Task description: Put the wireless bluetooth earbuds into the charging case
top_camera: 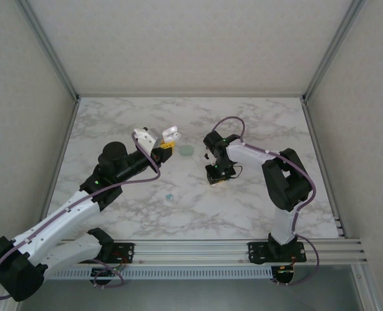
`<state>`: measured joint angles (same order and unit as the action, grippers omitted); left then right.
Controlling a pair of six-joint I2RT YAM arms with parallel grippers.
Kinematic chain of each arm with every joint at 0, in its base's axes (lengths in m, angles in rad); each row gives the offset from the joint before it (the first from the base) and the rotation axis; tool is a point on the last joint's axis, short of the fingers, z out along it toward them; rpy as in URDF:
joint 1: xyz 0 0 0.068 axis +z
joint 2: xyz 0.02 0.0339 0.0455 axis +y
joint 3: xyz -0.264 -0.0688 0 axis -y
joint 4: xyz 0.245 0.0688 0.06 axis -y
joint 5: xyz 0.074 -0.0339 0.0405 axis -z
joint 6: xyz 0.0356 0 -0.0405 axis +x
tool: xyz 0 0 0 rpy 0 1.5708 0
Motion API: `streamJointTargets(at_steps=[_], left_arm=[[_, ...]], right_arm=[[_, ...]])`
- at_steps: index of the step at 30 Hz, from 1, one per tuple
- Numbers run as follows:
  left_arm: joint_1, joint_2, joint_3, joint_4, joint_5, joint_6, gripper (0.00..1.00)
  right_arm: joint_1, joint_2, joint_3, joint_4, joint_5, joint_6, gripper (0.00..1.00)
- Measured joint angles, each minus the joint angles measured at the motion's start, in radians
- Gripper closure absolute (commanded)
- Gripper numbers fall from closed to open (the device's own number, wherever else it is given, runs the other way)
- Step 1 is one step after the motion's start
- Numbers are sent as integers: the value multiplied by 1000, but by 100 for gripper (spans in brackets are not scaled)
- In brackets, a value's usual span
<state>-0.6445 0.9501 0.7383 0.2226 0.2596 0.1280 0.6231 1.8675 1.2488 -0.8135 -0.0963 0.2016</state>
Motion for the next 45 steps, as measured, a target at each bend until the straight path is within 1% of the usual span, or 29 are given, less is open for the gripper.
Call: streamJointTargets(at_steps=[10, 17, 22, 27, 34, 45], left_arm=[[0, 6, 0, 0, 1, 0, 86], [0, 12, 0, 0, 1, 0, 86], [0, 12, 0, 0, 1, 0, 86], [0, 12, 0, 0, 1, 0, 86], [0, 13, 0, 0, 3, 0, 86], [0, 13, 0, 0, 4, 0, 86]], right_arm=[[-4, -26, -36, -12, 29, 5, 70], [-4, -55, -41, -13, 39, 86, 58], [-2, -78, -41, -6, 17, 179, 55], [16, -73, -40, 2, 18, 227, 55], [30, -16, -37, -14, 48, 275, 55], [50, 28, -17, -18, 54, 309, 65]])
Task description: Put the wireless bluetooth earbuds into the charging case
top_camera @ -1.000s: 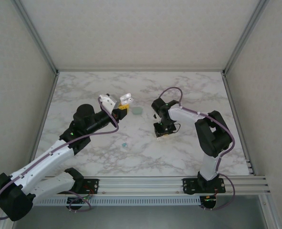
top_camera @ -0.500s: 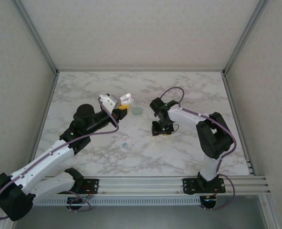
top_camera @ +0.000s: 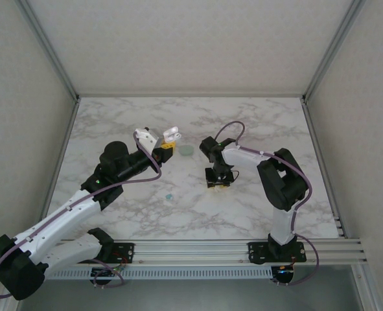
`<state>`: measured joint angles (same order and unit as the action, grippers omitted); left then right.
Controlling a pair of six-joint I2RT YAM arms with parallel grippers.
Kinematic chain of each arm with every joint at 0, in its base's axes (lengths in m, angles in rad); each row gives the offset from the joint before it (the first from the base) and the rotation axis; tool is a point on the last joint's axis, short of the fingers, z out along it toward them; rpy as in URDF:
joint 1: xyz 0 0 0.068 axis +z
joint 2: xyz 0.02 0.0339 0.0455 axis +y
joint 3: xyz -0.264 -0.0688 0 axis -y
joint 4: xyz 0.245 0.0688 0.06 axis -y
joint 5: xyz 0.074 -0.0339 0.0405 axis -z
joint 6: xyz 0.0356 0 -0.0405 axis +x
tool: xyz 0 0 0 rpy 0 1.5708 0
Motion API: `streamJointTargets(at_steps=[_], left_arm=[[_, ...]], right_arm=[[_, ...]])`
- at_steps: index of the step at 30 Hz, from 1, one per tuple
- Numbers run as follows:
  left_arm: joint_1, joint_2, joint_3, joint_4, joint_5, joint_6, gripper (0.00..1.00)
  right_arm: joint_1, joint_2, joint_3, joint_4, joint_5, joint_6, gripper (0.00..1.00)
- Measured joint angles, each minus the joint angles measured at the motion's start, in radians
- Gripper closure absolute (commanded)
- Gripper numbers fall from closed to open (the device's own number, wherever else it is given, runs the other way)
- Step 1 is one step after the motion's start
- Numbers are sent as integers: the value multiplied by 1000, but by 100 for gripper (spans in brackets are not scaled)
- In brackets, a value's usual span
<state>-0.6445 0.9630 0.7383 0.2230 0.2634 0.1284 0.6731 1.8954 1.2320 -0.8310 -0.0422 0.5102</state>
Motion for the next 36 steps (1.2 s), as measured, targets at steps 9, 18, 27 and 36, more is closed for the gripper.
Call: streamJointTargets(at_steps=[9, 18, 27, 36], left_arm=[[0, 0, 0, 0, 0, 0, 86], [0, 33, 0, 8, 5, -5, 86], [0, 122, 0, 93, 57, -59, 86], [0, 155, 6, 166, 106, -84, 86]], right_arm=[[0, 1, 3, -9, 16, -1, 74], [2, -185, 7, -3, 24, -12, 74], [4, -634, 116, 182, -28, -12, 71], [66, -642, 141, 433, -122, 27, 71]])
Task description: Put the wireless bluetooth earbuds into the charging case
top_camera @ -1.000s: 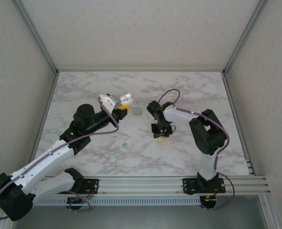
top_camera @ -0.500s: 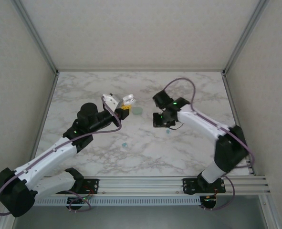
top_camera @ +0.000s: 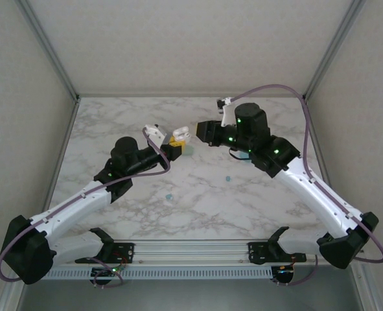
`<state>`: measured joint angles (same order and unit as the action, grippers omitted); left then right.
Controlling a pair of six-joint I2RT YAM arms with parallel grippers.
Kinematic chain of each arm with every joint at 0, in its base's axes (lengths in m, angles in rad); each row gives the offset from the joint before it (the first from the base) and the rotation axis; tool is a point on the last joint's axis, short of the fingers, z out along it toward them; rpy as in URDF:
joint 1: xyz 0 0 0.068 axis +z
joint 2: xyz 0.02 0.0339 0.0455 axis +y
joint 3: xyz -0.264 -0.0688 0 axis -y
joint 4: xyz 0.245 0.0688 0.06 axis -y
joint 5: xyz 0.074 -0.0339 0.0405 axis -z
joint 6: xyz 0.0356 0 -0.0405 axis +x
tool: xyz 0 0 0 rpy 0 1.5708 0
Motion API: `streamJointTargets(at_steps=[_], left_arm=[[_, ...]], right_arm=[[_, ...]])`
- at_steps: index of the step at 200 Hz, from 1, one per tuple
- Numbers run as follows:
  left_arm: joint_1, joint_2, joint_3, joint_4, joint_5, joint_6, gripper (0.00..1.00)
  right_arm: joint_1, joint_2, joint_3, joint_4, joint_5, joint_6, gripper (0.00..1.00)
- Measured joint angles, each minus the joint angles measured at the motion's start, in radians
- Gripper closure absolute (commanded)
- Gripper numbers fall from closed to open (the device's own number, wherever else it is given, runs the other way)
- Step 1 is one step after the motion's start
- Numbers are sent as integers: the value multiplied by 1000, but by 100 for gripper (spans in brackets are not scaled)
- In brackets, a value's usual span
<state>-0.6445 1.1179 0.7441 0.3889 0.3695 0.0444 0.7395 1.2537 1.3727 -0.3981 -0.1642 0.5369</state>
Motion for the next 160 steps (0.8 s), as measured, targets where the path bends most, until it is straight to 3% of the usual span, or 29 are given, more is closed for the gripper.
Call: streamJointTargets(at_steps=[87, 160], left_arm=[[-2, 4, 14, 20, 14, 0, 85], [-3, 4, 15, 21, 15, 0, 85]], right_arm=[[89, 95, 14, 95, -11, 26, 71], [113, 115, 17, 114, 65, 11, 72]])
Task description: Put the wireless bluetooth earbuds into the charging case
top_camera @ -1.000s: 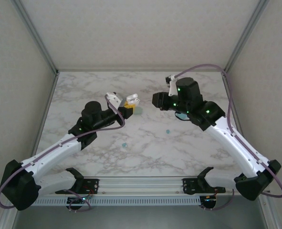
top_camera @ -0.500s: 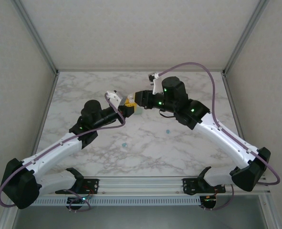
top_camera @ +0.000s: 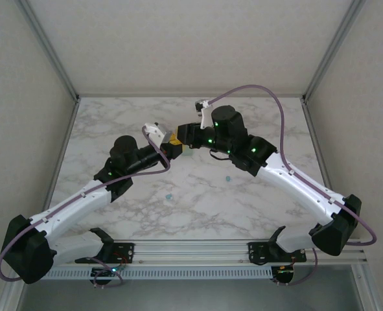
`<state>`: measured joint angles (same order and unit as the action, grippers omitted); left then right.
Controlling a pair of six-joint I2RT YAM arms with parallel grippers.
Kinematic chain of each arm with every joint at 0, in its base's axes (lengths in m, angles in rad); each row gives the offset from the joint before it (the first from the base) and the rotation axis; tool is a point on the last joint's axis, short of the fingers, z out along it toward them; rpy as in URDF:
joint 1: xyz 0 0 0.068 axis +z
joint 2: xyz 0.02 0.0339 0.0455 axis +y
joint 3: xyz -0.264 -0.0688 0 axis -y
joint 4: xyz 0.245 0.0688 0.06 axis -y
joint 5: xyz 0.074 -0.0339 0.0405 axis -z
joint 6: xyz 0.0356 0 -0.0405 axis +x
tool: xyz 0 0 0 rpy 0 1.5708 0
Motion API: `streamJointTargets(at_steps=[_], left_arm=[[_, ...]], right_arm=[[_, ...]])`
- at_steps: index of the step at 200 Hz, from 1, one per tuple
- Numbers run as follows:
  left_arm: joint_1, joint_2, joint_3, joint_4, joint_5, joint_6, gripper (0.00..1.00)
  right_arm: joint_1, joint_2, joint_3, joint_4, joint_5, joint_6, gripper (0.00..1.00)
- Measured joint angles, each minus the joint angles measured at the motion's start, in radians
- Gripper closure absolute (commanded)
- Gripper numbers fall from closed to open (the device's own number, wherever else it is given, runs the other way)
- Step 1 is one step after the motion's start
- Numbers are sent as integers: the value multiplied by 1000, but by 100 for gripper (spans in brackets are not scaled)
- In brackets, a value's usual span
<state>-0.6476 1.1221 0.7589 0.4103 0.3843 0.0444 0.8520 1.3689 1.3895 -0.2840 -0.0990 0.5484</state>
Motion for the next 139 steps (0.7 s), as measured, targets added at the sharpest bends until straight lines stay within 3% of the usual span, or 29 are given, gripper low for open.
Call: streamJointTargets(at_steps=[91, 139], left_arm=[[0, 0, 0, 6, -4, -4, 85], [0, 0, 0, 5, -8, -4, 85]], right_arm=[[11, 11, 10, -28, 3, -41, 68], [17, 11, 37, -79, 27, -63, 58]])
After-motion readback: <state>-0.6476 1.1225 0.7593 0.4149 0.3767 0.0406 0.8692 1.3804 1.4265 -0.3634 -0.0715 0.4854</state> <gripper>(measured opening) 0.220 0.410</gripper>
